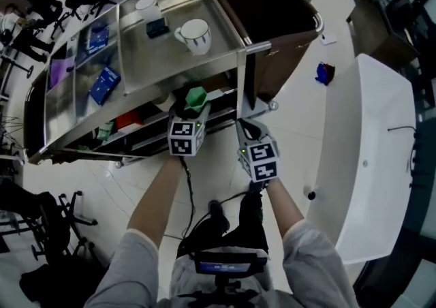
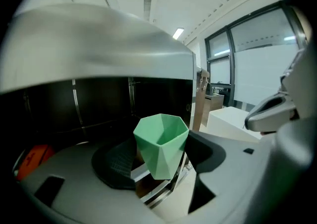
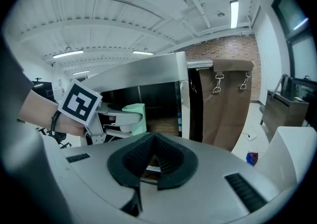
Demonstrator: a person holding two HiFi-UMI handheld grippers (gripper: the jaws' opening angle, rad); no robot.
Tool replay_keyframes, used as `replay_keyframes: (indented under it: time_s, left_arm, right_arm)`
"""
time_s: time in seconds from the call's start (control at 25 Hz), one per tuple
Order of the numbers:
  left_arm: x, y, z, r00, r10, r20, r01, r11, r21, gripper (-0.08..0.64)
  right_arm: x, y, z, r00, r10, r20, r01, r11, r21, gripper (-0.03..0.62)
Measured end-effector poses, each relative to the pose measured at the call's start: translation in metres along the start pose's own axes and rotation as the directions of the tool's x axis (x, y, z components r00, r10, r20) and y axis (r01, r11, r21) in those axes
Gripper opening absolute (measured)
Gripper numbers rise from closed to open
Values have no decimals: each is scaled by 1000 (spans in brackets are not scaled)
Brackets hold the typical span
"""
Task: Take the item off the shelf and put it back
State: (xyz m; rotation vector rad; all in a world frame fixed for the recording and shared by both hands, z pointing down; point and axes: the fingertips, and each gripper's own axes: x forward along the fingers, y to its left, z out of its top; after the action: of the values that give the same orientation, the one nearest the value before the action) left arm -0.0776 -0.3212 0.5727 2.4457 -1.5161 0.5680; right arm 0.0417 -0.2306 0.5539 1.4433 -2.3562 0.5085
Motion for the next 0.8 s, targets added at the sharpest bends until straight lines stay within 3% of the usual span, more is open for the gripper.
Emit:
replay_keyframes:
  time_s: [0.36, 0.8]
  left_arm:
    - [-106, 1, 17, 1000, 18, 6, -18, 1000, -2, 311]
    - [-218, 1, 10, 997, 70, 39, -67, 995, -72, 311]
  right_arm:
    - [-41, 37, 8, 999, 32, -21, -33, 999, -31, 9]
    - [-75, 79, 15, 995, 98, -18, -99, 992, -80, 9]
